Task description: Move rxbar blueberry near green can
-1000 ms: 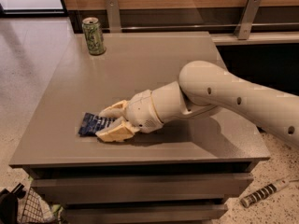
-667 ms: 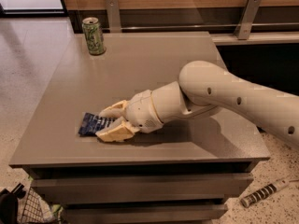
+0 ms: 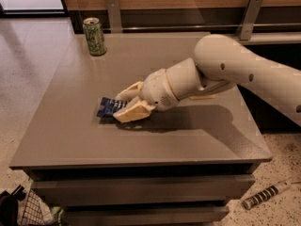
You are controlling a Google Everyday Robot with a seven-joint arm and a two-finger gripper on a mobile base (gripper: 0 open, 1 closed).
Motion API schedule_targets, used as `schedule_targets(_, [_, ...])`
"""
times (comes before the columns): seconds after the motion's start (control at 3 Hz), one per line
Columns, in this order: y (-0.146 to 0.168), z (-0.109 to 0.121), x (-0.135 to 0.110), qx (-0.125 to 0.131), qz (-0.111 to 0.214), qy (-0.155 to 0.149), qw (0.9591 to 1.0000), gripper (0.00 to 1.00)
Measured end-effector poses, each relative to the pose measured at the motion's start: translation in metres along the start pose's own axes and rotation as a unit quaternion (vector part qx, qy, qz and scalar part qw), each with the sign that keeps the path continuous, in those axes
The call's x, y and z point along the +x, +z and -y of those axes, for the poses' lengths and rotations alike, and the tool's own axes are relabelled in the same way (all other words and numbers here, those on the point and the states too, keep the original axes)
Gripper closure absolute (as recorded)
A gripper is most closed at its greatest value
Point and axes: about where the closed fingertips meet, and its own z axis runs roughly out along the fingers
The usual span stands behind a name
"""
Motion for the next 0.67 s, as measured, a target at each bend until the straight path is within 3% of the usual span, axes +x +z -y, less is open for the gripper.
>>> schedule_targets(0.33, [-0.043,0.044,-0.009,0.015,-0.013,-0.007,0.9998,1.0])
schedule_targets(0.67, [-0.076,0.104,0.001,0.015,-0.049,0.015,0.9986,1.0])
